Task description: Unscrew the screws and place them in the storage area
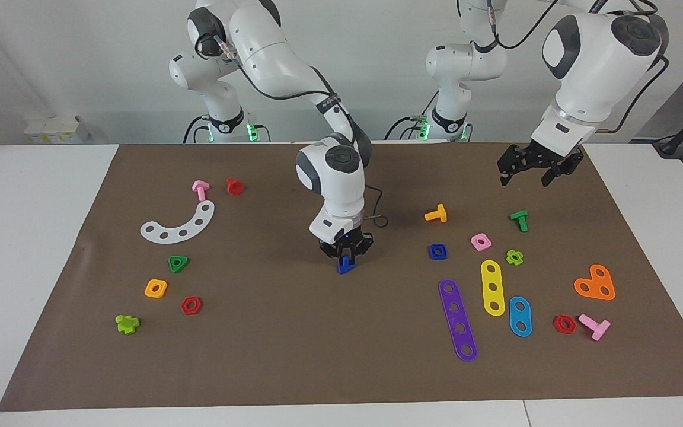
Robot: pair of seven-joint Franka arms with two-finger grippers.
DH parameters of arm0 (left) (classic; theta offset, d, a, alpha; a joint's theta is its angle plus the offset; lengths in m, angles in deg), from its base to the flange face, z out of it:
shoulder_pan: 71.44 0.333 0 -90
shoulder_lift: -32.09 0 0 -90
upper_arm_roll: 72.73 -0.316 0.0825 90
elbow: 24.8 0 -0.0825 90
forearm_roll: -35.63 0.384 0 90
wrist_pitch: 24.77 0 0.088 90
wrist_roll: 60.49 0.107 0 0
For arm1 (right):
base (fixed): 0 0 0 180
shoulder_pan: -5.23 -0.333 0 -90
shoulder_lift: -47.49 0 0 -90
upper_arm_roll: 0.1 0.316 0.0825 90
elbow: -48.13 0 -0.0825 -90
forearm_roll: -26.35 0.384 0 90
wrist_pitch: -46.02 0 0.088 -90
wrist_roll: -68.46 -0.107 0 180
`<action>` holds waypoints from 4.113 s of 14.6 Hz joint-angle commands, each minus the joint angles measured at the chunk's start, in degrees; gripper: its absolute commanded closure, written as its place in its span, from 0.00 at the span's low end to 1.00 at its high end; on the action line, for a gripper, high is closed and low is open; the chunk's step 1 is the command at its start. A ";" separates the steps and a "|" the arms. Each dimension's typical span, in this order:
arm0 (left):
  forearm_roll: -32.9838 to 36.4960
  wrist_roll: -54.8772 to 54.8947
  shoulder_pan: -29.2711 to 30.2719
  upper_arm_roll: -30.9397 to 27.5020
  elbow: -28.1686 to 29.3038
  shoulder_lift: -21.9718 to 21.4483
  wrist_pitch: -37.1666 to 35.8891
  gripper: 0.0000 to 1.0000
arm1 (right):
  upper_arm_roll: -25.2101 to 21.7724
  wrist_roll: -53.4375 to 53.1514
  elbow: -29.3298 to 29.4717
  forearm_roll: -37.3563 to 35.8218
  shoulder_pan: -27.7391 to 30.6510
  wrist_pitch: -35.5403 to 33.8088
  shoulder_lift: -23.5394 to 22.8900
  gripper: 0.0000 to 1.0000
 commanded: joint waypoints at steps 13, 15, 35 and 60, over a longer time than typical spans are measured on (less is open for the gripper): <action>1.52 -0.99 -0.77 -0.31 2.44 -1.92 1.36 0.00 | -0.52 33.86 -21.43 0.95 27.42 -1.57 20.81 1.00; 1.52 -0.99 -0.77 -0.31 2.53 -1.92 1.36 0.00 | -0.52 36.96 -23.36 2.09 29.89 -0.51 20.64 1.00; 1.52 -0.99 -0.06 -0.48 1.83 -1.66 0.40 0.00 | -1.66 30.47 -8.43 0.60 33.06 -26.49 30.73 0.00; 5.39 -1.16 -0.15 -0.22 -2.74 -0.34 -5.76 0.00 | 3.43 28.46 -0.52 -1.86 38.87 -44.80 34.79 0.00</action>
